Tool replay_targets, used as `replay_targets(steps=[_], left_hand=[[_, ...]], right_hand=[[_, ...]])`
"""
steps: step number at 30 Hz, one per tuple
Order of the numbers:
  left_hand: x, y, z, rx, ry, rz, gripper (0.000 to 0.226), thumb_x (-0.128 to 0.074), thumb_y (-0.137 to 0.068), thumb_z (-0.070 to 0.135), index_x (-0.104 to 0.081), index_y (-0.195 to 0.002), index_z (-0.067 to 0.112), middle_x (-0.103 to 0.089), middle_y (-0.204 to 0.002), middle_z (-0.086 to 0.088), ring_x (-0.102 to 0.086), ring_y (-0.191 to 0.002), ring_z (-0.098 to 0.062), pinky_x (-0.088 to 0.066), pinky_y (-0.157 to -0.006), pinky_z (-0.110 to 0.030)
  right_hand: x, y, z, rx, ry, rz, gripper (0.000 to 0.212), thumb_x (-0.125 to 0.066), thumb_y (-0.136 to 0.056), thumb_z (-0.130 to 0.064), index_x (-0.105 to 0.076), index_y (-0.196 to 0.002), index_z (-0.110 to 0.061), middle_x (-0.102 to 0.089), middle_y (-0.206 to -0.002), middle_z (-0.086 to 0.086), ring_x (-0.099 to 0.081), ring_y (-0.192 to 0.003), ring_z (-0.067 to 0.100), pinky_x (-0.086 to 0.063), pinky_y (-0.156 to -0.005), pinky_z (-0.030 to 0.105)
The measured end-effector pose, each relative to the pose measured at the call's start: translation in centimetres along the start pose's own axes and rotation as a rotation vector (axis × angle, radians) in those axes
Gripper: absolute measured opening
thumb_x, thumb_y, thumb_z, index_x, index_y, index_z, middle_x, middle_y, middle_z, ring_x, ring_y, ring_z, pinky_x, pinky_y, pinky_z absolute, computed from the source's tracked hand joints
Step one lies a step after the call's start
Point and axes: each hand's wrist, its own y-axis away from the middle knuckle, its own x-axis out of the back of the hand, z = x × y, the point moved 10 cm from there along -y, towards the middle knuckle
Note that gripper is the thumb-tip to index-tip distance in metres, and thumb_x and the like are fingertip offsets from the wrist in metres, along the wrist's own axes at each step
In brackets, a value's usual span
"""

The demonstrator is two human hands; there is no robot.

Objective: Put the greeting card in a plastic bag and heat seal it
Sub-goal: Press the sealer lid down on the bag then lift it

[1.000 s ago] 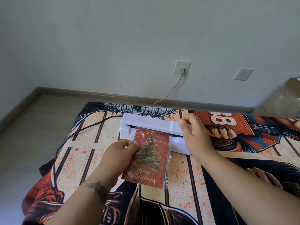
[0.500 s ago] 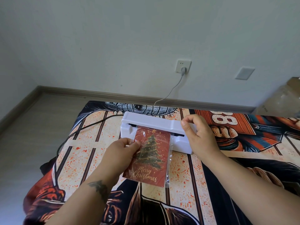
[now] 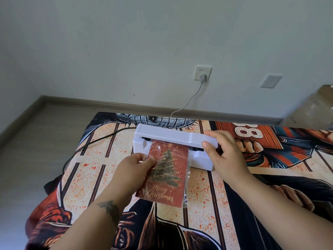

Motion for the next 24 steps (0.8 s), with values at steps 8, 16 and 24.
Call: replay_targets(steps=[8, 16, 24], left_hand=[[0.0, 0.1, 0.1, 0.002, 0.004, 0.002, 0.025, -0.062, -0.091, 0.037, -0.069, -0.085, 0.013, -0.076, -0.076, -0.004, -0.073, -0.062, -0.016, -0.048, -0.046, -0.021], [0.1, 0.2, 0.1, 0.001, -0.002, 0.006, 0.026, -0.062, -0.091, 0.036, -0.069, -0.086, 0.012, -0.076, -0.076, -0.006, -0.073, -0.062, -0.018, -0.049, -0.048, -0.022], [0.1, 0.1, 0.2, -0.014, -0.022, 0.019, 0.025, -0.062, -0.091, 0.035, -0.069, -0.084, 0.012, -0.076, -0.073, -0.005, -0.070, -0.050, -0.010, -0.045, -0.037, -0.016]], right_hand=[[0.7, 0.4, -0.5, 0.041, -0.044, 0.032, 0.039, -0.063, -0.087, -0.013, -0.056, -0.125, -0.019, -0.051, -0.115, -0.002, -0.047, -0.110, 0.006, -0.030, -0.092, 0.004], [1.2, 0.6, -0.2, -0.045, -0.158, 0.053, 0.042, -0.060, -0.089, -0.019, -0.049, -0.128, -0.032, -0.056, -0.126, -0.012, -0.050, -0.117, 0.000, -0.040, -0.095, 0.021], [2.0, 0.6, -0.4, -0.112, -0.290, 0.154, 0.034, -0.066, -0.085, -0.022, -0.045, -0.109, -0.036, -0.063, -0.121, -0.012, -0.058, -0.112, 0.004, -0.049, -0.093, 0.037]])
